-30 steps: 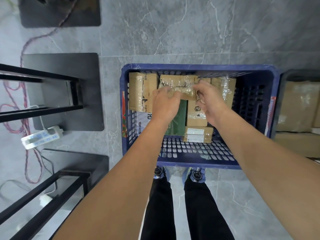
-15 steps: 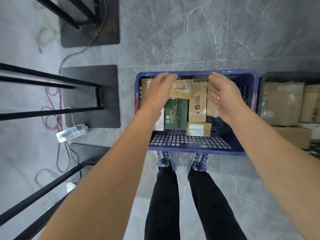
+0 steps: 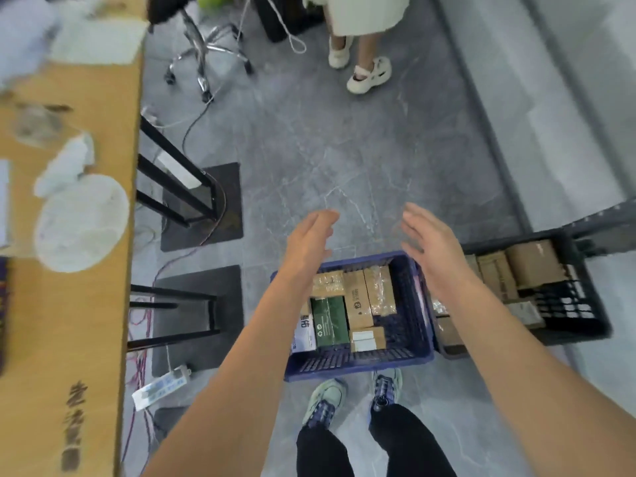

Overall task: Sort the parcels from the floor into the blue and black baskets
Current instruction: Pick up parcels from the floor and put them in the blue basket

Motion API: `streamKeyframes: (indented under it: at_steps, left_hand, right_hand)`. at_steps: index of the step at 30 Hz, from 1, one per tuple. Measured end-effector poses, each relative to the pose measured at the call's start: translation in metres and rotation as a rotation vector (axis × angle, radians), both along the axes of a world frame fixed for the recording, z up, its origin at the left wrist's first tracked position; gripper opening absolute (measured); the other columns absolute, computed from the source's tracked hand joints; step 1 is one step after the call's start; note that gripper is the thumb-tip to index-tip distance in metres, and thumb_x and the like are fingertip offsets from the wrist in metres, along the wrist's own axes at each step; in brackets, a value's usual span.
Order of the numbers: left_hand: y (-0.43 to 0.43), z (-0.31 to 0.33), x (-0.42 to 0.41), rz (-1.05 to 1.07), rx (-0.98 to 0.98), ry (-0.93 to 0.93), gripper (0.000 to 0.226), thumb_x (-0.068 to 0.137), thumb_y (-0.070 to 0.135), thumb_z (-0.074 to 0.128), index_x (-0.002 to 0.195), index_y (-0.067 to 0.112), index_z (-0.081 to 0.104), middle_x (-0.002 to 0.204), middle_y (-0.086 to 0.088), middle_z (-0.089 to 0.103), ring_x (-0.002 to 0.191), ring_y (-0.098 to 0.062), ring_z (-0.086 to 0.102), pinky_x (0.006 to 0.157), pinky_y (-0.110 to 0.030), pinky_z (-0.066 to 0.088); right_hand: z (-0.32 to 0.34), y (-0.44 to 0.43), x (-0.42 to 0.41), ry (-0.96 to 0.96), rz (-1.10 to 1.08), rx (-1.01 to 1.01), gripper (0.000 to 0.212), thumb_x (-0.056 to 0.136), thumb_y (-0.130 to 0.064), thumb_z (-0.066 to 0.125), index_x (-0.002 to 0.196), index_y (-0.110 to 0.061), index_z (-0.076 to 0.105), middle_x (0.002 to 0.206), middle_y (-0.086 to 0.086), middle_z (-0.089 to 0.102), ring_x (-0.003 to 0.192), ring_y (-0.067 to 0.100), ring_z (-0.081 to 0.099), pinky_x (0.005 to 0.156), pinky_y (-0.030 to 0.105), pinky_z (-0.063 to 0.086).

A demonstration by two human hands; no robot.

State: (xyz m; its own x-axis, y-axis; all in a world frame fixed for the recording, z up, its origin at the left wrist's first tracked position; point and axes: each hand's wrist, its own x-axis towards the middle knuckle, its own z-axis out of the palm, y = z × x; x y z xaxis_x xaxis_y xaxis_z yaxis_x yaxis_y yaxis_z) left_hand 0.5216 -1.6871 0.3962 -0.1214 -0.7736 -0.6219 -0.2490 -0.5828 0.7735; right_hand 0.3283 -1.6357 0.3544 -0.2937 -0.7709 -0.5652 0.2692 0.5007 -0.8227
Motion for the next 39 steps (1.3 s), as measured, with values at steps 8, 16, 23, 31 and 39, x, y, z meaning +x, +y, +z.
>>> streamKeyframes:
  at_steps: [8, 16, 23, 31, 39]
  left_hand:
    - [0.01, 0.119, -0.032, -0.244, -0.165, 0.134, 0.014, 0.102, 0.044, 0.056, 0.113, 0.038, 0.062, 0.127, 0.017, 0.057, 0.13, -0.011, 0.054, 0.114, -0.046, 0.045]
    - [0.051, 0.2, -0.062, -0.496, -0.265, 0.243, 0.012, 0.103, 0.043, 0.056, 0.112, 0.039, 0.064, 0.129, 0.014, 0.06, 0.121, -0.004, 0.056, 0.089, -0.031, 0.05]
    - [0.122, 0.235, -0.101, -0.768, -0.305, 0.295, 0.02, 0.105, 0.041, 0.056, 0.121, 0.033, 0.065, 0.133, 0.006, 0.062, 0.123, -0.011, 0.058, 0.094, -0.037, 0.052]
    - [0.25, 0.261, -0.149, -1.097, -0.315, 0.356, 0.028, 0.104, 0.047, 0.055, 0.124, 0.031, 0.064, 0.128, 0.007, 0.064, 0.121, -0.011, 0.059, 0.1, -0.04, 0.052]
    - [0.418, 0.273, -0.174, -1.372, -0.248, 0.426, 0.039, 0.103, 0.046, 0.057, 0.136, 0.025, 0.062, 0.134, 0.005, 0.061, 0.122, -0.011, 0.059, 0.097, -0.038, 0.052]
  right_hand:
    - [0.124, 0.044, -0.011, 0.092, -0.225, -0.157, 0.05, 0.106, -0.035, 0.059, 0.154, -0.028, 0.05, 0.157, -0.009, 0.049, 0.143, 0.012, 0.047, 0.121, 0.04, 0.038]
    - [0.226, 0.121, -0.008, 0.185, -0.454, -0.244, 0.043, 0.106, -0.033, 0.06, 0.149, -0.027, 0.055, 0.15, -0.005, 0.055, 0.14, 0.014, 0.05, 0.11, 0.034, 0.044]
    - [0.282, 0.224, -0.003, 0.267, -0.658, -0.313, 0.042, 0.106, -0.036, 0.058, 0.148, -0.031, 0.054, 0.151, -0.009, 0.052, 0.139, 0.011, 0.049, 0.119, 0.038, 0.041]
    - [0.309, 0.362, 0.003, 0.355, -0.944, -0.301, 0.044, 0.107, -0.033, 0.058, 0.15, -0.026, 0.052, 0.141, -0.012, 0.055, 0.134, 0.01, 0.051, 0.12, 0.04, 0.04]
    - [0.311, 0.536, 0.019, 0.347, -1.231, -0.316, 0.046, 0.106, -0.032, 0.06, 0.15, -0.022, 0.054, 0.15, -0.005, 0.054, 0.14, 0.012, 0.05, 0.119, 0.041, 0.042]
